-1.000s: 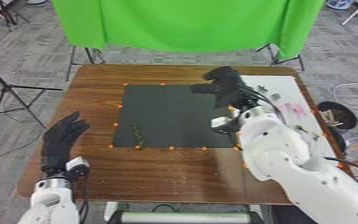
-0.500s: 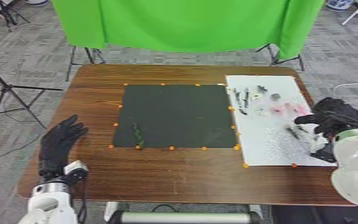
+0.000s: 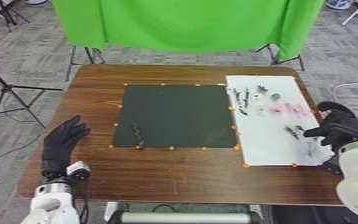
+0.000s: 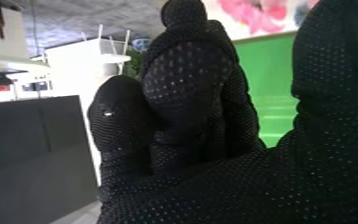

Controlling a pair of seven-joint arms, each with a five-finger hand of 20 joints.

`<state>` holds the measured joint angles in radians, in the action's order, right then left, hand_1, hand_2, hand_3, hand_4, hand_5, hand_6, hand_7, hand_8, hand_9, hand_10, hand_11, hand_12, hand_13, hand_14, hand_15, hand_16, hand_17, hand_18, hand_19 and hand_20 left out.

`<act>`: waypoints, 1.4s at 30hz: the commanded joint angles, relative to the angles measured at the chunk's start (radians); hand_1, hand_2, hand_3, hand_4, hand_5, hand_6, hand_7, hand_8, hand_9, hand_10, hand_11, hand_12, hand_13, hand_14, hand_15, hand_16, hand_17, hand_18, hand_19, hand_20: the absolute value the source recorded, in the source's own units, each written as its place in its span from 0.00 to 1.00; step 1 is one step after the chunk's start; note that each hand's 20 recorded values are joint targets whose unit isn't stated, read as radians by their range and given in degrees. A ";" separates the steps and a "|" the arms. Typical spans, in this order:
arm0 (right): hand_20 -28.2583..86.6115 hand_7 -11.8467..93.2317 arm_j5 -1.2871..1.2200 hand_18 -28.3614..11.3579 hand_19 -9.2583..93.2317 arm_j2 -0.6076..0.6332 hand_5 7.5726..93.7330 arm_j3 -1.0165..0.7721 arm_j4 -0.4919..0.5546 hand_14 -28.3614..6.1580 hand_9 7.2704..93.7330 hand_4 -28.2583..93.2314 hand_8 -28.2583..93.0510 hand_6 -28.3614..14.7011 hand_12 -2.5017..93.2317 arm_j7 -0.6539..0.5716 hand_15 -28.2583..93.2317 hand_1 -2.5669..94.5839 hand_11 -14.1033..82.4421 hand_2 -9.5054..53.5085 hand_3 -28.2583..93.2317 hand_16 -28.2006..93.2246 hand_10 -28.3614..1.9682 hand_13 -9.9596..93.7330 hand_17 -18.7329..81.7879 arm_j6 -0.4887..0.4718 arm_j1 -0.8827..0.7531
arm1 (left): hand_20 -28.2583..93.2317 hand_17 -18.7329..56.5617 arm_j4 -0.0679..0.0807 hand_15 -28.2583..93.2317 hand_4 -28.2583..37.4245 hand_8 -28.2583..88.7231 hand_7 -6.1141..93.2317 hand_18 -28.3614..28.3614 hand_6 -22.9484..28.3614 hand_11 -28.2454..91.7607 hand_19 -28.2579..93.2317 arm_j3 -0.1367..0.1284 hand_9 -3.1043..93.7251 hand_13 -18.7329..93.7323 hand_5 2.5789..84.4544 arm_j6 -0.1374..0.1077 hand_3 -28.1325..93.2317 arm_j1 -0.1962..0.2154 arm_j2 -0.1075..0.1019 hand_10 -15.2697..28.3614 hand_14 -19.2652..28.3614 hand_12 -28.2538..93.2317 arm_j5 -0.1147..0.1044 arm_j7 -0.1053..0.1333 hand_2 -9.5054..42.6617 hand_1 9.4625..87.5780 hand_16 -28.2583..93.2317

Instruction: Arrange flowers

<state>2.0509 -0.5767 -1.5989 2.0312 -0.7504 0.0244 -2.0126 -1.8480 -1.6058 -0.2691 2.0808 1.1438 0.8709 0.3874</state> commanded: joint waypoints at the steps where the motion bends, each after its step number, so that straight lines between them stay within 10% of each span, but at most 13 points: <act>1: 0.57 0.27 -0.006 0.48 1.00 -0.021 0.68 0.031 -0.027 0.70 0.89 0.11 0.17 0.56 0.22 -0.017 0.64 0.38 0.36 0.00 0.77 0.48 0.47 0.98 0.84 0.018 -0.013 | 0.45 0.47 0.004 0.46 0.00 0.17 0.24 0.71 0.43 0.41 0.28 0.010 0.57 0.57 0.62 -0.001 0.84 0.014 0.017 0.67 0.77 0.34 0.003 -0.012 0.13 0.15 0.23; 25: 0.57 0.34 -0.119 0.50 1.00 -0.025 0.88 0.045 0.037 0.74 1.00 0.12 0.35 0.59 0.23 -0.012 0.72 0.59 0.51 0.00 0.73 0.41 0.58 1.00 0.91 0.211 0.051 | 0.44 0.46 0.001 0.46 0.00 0.17 0.24 0.71 0.44 0.41 0.28 0.009 0.57 0.57 0.62 0.000 0.85 0.017 0.011 0.67 0.77 0.34 -0.001 -0.026 0.11 0.16 0.23; 42: 0.53 0.32 -0.753 0.56 0.97 -0.105 0.90 0.396 0.086 0.76 1.00 0.13 0.35 0.55 0.20 0.052 0.72 0.62 0.51 0.00 0.72 0.39 0.55 1.00 0.94 0.515 0.463 | 0.44 0.46 -0.004 0.46 0.01 0.17 0.24 0.71 0.44 0.41 0.28 0.011 0.56 0.56 0.62 0.012 0.85 0.010 -0.009 0.67 0.77 0.34 0.006 -0.033 0.10 0.17 0.23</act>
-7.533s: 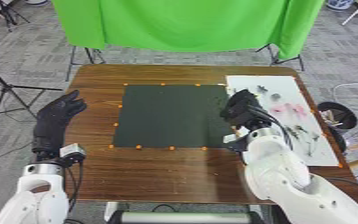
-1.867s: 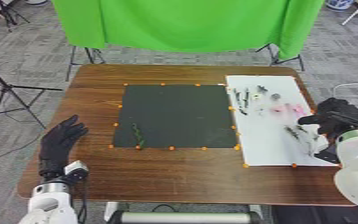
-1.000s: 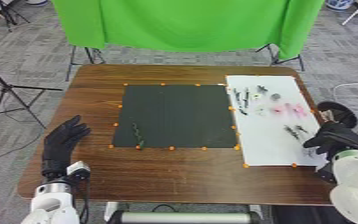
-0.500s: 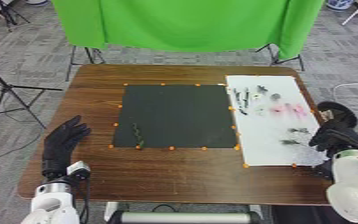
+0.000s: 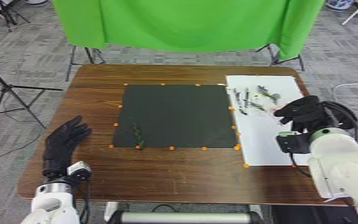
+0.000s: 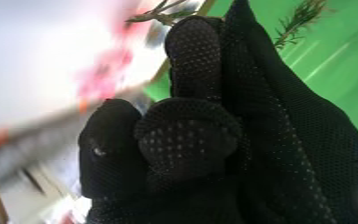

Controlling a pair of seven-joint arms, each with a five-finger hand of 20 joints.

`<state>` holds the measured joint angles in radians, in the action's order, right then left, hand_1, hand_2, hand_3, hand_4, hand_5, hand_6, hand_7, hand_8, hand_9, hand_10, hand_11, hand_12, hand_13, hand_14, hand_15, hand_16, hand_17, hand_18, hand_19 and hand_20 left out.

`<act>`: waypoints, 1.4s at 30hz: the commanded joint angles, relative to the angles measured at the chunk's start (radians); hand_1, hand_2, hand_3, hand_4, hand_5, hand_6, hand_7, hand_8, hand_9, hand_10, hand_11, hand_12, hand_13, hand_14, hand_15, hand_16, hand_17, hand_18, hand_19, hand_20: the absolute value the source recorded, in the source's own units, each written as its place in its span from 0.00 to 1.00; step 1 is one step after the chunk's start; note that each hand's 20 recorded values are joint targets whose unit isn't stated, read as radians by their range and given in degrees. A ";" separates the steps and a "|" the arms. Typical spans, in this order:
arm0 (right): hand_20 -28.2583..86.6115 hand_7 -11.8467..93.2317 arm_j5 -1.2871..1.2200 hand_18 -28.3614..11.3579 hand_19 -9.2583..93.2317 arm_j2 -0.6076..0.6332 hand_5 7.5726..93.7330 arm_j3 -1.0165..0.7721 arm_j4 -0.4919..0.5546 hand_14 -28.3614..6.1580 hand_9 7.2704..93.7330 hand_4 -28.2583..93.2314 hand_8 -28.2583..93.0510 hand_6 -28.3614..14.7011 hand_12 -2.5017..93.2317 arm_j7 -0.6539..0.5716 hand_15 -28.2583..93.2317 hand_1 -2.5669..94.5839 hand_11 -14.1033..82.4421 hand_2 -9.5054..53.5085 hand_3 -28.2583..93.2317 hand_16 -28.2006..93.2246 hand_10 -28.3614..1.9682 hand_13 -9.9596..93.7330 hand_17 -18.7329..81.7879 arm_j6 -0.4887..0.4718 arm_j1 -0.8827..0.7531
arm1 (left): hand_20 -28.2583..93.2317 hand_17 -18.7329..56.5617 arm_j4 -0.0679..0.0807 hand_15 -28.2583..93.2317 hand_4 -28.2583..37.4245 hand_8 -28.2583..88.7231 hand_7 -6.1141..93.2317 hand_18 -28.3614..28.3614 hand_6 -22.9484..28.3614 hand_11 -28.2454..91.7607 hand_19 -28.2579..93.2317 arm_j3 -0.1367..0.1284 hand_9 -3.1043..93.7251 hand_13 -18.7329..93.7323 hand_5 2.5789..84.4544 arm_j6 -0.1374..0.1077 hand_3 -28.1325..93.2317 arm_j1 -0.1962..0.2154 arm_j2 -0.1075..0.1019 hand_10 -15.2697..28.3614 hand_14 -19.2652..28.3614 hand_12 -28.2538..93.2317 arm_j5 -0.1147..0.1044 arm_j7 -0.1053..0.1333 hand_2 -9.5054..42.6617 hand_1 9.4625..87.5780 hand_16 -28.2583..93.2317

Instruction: Arrange flowers

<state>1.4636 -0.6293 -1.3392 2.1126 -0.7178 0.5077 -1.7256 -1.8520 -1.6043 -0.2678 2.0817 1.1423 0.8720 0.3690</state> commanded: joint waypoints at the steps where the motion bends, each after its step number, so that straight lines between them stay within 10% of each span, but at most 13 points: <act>1: 0.52 0.32 -0.177 0.56 0.97 -0.059 0.90 0.163 0.002 0.75 1.00 0.13 0.35 0.54 0.20 0.018 0.72 0.62 0.51 0.00 0.72 0.39 0.55 1.00 0.94 0.038 0.199 | 0.44 0.46 -0.002 0.45 0.01 0.17 0.24 0.71 0.44 0.41 0.28 0.008 0.56 0.56 0.62 0.011 0.85 0.011 -0.008 0.67 0.77 0.34 0.007 -0.020 0.10 0.17 0.23; 22: 0.51 0.31 -0.268 0.57 0.93 -0.244 0.90 0.683 -0.118 0.74 1.00 0.13 0.34 0.54 0.20 0.007 0.69 0.62 0.48 0.00 0.72 0.38 0.56 1.00 0.95 0.149 0.497 | 0.44 0.46 -0.011 0.46 0.02 0.17 0.24 0.71 0.44 0.41 0.28 0.006 0.56 0.56 0.62 0.012 0.85 0.028 -0.015 0.67 0.77 0.34 0.008 -0.033 0.09 0.17 0.23; 42: 0.53 0.29 -0.332 0.58 0.88 -0.343 0.87 0.772 -0.223 0.72 1.00 0.11 0.32 0.55 0.19 -0.001 0.66 0.61 0.42 0.02 0.71 0.38 0.53 1.00 0.95 0.193 0.586 | 0.44 0.45 -0.005 0.46 0.02 0.17 0.24 0.71 0.44 0.41 0.28 0.021 0.56 0.56 0.61 0.027 0.85 0.017 -0.017 0.67 0.77 0.34 0.010 -0.046 0.09 0.17 0.23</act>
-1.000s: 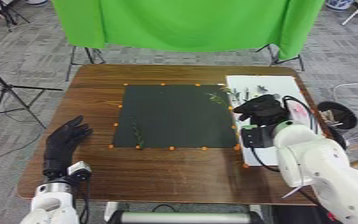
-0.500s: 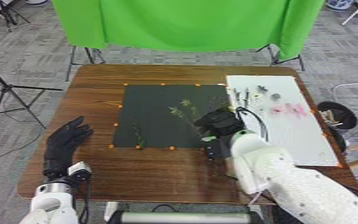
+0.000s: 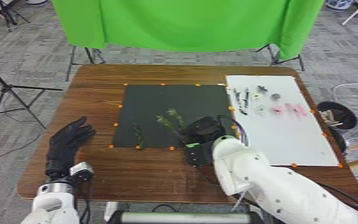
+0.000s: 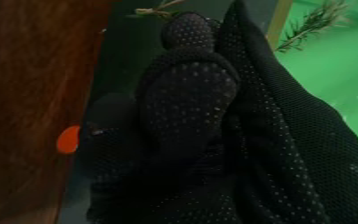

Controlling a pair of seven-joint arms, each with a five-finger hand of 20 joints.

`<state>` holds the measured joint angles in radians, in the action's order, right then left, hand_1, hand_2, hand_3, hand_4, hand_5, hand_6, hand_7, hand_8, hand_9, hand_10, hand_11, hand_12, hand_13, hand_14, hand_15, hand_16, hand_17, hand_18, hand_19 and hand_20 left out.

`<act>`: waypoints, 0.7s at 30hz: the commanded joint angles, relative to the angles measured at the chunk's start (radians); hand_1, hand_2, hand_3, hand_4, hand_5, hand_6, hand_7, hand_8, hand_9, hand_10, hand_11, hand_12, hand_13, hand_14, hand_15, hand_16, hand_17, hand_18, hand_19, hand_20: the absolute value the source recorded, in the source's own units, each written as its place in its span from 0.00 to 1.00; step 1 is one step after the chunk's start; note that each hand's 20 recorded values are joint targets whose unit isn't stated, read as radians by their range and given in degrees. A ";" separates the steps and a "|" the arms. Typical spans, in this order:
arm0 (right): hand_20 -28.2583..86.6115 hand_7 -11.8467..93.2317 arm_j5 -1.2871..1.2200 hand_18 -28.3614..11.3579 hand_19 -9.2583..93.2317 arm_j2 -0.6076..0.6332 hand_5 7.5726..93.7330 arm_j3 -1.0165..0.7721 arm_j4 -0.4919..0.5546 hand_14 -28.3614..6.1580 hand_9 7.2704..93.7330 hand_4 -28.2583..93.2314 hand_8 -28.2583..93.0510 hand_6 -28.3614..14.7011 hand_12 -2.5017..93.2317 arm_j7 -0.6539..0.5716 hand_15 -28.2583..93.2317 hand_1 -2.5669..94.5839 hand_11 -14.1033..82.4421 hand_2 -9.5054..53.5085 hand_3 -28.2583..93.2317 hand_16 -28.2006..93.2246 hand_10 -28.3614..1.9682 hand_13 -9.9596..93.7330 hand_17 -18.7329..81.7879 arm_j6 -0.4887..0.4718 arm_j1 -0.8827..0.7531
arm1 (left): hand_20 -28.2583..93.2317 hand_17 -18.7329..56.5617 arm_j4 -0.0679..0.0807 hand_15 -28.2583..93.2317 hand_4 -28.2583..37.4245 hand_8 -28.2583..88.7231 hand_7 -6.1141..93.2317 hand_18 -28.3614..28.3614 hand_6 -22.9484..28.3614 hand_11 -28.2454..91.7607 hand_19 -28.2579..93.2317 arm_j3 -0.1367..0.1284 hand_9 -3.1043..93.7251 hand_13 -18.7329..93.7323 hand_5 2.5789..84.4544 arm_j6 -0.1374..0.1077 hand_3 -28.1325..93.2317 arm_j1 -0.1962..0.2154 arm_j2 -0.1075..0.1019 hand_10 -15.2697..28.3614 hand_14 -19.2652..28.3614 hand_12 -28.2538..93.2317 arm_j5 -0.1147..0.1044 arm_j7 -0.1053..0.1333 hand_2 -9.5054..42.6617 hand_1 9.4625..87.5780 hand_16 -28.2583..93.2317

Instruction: Arrange flowers

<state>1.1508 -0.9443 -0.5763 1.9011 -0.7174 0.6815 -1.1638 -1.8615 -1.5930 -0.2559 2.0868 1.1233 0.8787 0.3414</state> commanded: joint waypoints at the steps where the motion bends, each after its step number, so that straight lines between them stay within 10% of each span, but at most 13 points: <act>1: 0.53 0.29 -0.024 0.58 0.88 -0.029 0.87 0.012 -0.012 0.72 1.00 0.11 0.32 0.55 0.19 0.000 0.66 0.61 0.41 0.02 0.71 0.38 0.53 1.00 0.95 0.015 0.028 | 0.44 0.45 0.003 0.46 0.02 0.17 0.24 0.71 0.44 0.41 0.28 0.009 0.56 0.56 0.61 0.013 0.85 0.015 0.003 0.67 0.77 0.34 0.003 -0.016 0.09 0.17 0.23; 21: 0.56 0.28 -0.056 0.57 0.85 -0.043 0.85 0.032 -0.012 0.71 0.99 0.13 0.31 0.55 0.20 0.030 0.64 0.58 0.36 0.00 0.72 0.38 0.54 1.00 0.94 0.002 0.045 | 0.43 0.45 0.006 0.46 0.03 0.17 0.23 0.71 0.45 0.41 0.28 0.011 0.56 0.56 0.61 0.019 0.85 0.008 0.001 0.67 0.77 0.34 0.006 -0.024 0.09 0.17 0.23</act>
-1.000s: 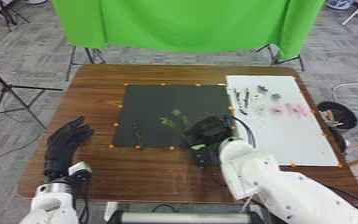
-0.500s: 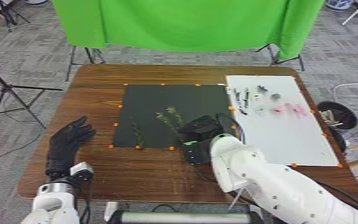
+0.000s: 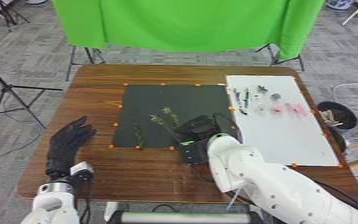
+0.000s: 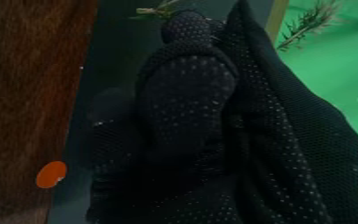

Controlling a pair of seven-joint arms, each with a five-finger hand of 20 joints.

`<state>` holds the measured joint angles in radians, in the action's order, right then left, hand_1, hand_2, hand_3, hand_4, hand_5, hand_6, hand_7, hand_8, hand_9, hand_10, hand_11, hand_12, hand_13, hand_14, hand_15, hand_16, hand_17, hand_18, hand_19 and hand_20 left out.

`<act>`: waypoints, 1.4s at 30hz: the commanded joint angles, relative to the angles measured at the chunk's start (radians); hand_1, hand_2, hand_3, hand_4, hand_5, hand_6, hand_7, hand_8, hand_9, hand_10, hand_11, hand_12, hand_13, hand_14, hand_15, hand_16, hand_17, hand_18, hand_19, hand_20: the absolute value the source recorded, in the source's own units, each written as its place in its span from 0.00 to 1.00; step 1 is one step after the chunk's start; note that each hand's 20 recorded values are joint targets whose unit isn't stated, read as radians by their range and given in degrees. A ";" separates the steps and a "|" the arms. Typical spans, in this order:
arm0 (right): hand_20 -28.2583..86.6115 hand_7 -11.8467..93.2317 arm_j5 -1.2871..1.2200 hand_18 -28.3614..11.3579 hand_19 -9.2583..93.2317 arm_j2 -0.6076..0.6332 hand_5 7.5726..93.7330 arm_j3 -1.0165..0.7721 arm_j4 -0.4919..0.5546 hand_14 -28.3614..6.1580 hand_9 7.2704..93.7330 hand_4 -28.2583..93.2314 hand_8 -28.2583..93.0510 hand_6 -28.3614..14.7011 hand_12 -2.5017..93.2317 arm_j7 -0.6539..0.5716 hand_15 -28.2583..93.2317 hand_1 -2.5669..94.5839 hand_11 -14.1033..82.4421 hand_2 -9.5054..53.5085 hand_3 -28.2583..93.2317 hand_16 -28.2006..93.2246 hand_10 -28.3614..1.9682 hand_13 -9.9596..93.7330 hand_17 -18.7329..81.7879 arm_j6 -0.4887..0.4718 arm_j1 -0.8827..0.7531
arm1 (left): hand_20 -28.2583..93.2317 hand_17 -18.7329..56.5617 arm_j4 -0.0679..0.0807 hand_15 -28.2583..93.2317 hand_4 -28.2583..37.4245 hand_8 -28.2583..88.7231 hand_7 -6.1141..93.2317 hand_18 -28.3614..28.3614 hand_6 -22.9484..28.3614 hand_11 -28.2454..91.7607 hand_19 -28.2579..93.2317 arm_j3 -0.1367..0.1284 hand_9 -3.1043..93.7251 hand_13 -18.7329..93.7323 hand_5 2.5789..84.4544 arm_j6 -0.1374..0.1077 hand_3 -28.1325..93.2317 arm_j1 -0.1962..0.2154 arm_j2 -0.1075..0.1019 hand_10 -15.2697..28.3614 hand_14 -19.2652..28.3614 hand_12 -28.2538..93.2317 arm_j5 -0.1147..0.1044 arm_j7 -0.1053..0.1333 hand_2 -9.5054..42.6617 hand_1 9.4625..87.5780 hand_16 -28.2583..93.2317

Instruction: Arrange flowers

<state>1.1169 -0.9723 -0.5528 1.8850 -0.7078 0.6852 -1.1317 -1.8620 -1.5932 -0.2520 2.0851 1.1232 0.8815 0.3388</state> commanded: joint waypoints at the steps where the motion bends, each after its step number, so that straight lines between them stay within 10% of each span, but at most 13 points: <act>1: 0.57 0.28 -0.023 0.57 0.85 -0.016 0.84 0.010 0.005 0.71 0.99 0.13 0.31 0.54 0.20 0.020 0.64 0.58 0.36 0.00 0.72 0.38 0.55 1.00 0.94 -0.003 0.013 | 0.43 0.45 0.007 0.46 0.03 0.17 0.23 0.71 0.45 0.41 0.28 0.012 0.56 0.56 0.61 0.016 0.85 0.010 0.001 0.67 0.77 0.34 0.003 -0.021 0.09 0.17 0.23; 24: 0.58 0.26 0.087 0.56 0.83 0.021 0.82 -0.060 0.024 0.69 0.98 0.14 0.31 0.53 0.20 0.091 0.62 0.56 0.35 0.00 0.71 0.39 0.53 1.00 0.94 -0.003 0.005 | 0.43 0.45 0.008 0.46 0.04 0.17 0.23 0.71 0.45 0.41 0.28 0.015 0.56 0.56 0.61 0.023 0.84 0.009 -0.001 0.67 0.77 0.34 0.005 -0.031 0.09 0.18 0.23; 42: 0.51 0.23 0.706 0.46 0.95 0.112 0.48 -0.075 -0.202 0.60 0.49 0.12 0.17 0.62 0.20 -0.018 0.65 0.36 0.23 0.00 0.78 0.47 0.32 0.89 0.80 -0.547 0.197 | 0.43 0.45 0.014 0.46 0.04 0.17 0.23 0.71 0.45 0.41 0.29 0.030 0.56 0.56 0.61 0.030 0.84 -0.005 0.000 0.67 0.77 0.34 0.010 -0.029 0.10 0.18 0.23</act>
<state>1.7202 -0.8795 -0.6131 1.7487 -0.6979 0.2647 -1.0047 -1.8596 -1.5843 -0.2407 2.0726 1.1174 0.8869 0.3275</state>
